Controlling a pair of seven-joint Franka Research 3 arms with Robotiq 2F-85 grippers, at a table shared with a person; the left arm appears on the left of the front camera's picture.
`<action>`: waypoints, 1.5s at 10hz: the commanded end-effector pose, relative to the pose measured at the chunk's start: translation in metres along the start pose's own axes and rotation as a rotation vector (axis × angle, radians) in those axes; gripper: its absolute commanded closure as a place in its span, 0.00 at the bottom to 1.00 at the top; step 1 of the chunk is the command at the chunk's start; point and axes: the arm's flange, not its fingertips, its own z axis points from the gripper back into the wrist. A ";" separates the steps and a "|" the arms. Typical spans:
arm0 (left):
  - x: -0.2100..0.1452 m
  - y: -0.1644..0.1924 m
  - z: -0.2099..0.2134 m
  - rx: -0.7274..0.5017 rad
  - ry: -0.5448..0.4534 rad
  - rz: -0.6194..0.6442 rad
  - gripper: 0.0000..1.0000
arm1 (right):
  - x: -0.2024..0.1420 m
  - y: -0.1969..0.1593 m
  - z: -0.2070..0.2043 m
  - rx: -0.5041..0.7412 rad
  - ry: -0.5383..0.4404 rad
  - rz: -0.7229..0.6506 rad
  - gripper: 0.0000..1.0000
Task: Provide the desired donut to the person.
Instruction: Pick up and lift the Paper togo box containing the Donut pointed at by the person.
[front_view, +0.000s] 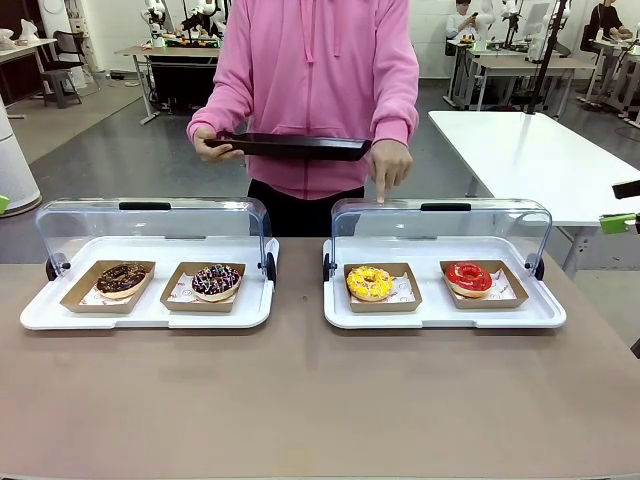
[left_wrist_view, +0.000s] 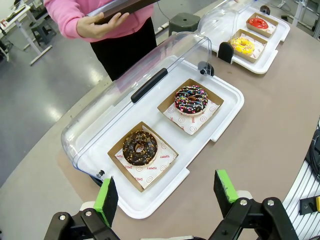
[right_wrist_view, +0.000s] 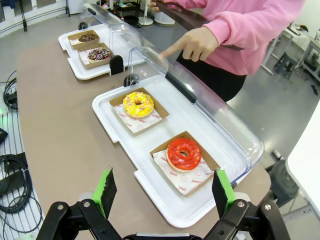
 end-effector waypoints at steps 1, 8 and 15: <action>-0.001 0.000 0.000 -0.001 0.004 0.002 0.00 | 0.000 -0.002 -0.002 0.007 -0.021 -0.003 0.00; -0.001 0.000 0.000 -0.001 0.004 0.002 0.00 | 0.140 0.066 -0.134 0.191 0.492 0.413 0.00; -0.001 0.000 0.000 -0.001 0.004 0.002 0.00 | 0.111 0.108 -0.294 0.395 0.655 0.642 0.00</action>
